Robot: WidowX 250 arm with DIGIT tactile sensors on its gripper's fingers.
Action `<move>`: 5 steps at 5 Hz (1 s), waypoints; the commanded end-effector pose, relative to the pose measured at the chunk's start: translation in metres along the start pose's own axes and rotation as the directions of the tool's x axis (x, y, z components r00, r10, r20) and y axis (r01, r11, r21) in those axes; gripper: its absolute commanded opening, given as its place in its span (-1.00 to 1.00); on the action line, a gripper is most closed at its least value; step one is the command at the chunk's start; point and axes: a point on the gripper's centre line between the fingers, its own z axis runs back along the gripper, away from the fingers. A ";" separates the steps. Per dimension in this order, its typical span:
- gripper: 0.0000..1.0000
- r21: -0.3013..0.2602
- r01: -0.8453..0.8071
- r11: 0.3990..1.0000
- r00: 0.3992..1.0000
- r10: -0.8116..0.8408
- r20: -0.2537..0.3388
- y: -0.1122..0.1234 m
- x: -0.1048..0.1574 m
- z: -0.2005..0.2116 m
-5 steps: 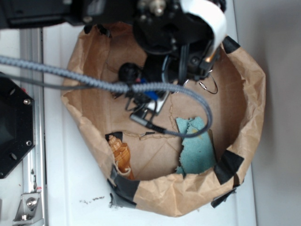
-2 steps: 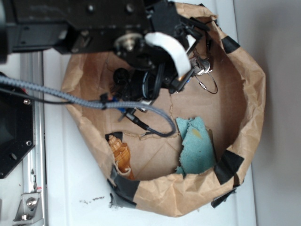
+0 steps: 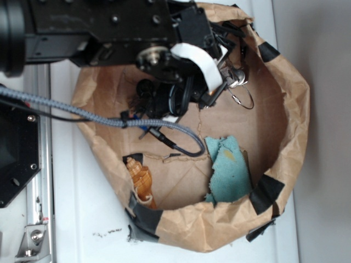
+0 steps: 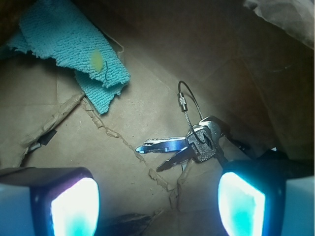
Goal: Grab the silver keys.
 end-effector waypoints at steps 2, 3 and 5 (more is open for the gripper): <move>1.00 0.031 0.060 0.998 0.996 -0.062 0.059 0.024 0.024 -0.007; 1.00 0.061 0.101 0.993 0.992 -0.105 0.066 0.027 0.024 -0.018; 1.00 0.065 0.124 0.990 0.987 -0.129 0.092 0.027 0.025 -0.021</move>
